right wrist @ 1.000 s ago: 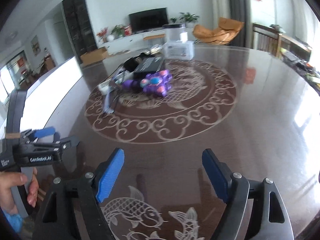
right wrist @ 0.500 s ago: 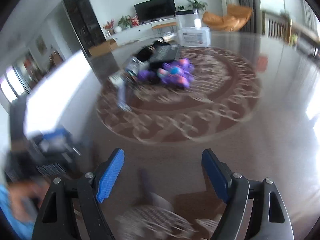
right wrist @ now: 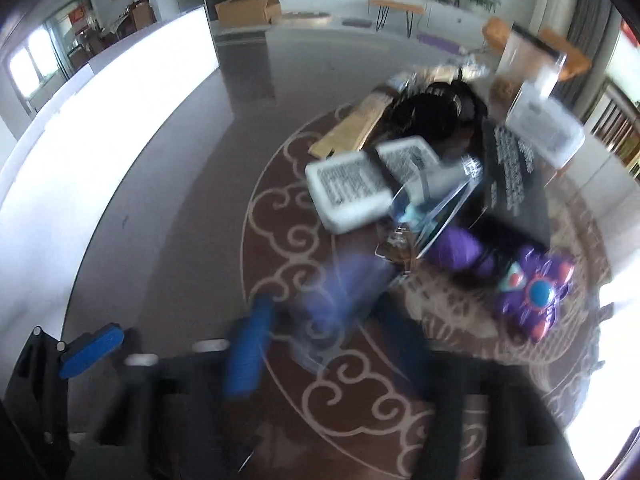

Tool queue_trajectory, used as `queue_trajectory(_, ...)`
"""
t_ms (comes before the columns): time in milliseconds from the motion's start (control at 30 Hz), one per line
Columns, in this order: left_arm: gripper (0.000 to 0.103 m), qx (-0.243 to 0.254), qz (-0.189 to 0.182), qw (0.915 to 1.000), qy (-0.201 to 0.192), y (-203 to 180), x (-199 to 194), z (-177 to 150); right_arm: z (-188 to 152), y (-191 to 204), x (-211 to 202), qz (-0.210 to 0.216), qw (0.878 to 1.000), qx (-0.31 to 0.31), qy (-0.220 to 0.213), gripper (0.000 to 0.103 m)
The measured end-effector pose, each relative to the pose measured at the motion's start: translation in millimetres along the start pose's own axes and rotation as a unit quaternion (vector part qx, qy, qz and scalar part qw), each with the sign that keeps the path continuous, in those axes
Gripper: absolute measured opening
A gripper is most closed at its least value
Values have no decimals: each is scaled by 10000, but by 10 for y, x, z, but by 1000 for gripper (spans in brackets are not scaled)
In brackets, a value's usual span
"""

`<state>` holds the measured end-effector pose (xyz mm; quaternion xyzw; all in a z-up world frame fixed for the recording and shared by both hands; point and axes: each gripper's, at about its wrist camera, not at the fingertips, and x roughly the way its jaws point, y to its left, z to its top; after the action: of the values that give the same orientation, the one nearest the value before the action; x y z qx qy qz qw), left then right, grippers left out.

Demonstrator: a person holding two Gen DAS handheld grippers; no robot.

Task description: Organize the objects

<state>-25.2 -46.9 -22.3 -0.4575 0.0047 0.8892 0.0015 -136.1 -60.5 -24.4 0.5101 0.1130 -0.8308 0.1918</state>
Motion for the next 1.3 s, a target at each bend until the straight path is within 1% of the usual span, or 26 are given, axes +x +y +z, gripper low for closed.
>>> queue_trajectory(33,103,0,0,10000,-1,-1,1,0,-31,-31,-30,69,9999,96,-48,5)
queue_trajectory(67,103,-2,0,10000,-2,0,0,0,-92,-73,-59,84,9998,189,-80,3)
queue_trajectory(133,103,-2,1,10000,-1,-1,0,1,-251,-150,-139,55,9994,275,-192,3)
queue_trajectory(233,103,-3,1,10000,-2,-1,0,0,-613,-297,-311,57,9979,514,-378,3)
queue_trajectory(333,103,-3,2,10000,-1,-3,3,0,-1020,-492,-518,-39,9945,900,-533,3)
queue_trajectory(400,103,-4,2,10000,-2,0,0,-1,-1278,-621,-650,-220,9904,1195,-666,3)
queue_trajectory(467,103,-5,2,10000,-2,0,0,-1,-1466,-769,-780,-475,9853,1445,-777,3)
queue_trajectory(567,103,-5,2,10000,-2,1,-1,0,-1517,-916,-842,-880,9790,1594,-918,6)
queue_trajectory(633,103,-5,2,10000,-2,0,0,1,-1524,-1018,-808,-958,9768,1687,-903,12)
queue_trajectory(667,103,-5,2,10000,-2,1,-1,0,-1540,-1073,-780,-920,9768,1720,-878,19)
queue_trajectory(700,103,-5,2,10000,-1,-1,1,2,-1558,-1109,-810,-860,9766,1712,-981,38)
queue_trajectory(733,103,-5,2,10000,-2,0,-2,2,-1555,-1107,-811,-921,9762,1704,-971,51)
queue_trajectory(767,103,-5,2,10000,-1,1,-1,0,-1572,-1084,-817,-1003,9763,1665,-950,70)
queue_trajectory(800,103,-5,3,10000,-2,0,0,0,-1605,-1069,-838,-1046,9769,1585,-977,76)
queue_trajectory(933,103,-6,3,10000,-2,-1,3,2,-1623,-1018,-783,-1133,9782,1447,-971,80)
queue_trajectory(967,103,-7,3,10000,-2,1,1,2,-1622,-1033,-778,-997,9812,1326,-984,82)
queue_trajectory(1000,103,-7,4,10000,-2,1,2,2,-1613,-1044,-763,-987,9809,1357,-980,83)
queue_trajectory(1200,103,-8,5,10000,-2,1,3,3,-1621,-1044,-748,-1013,9805,1369,-980,84)
queue_trajectory(1300,103,-9,5,10000,-2,2,3,3,-1639,-1021,-818,-1058,9778,1340,-1212,84)
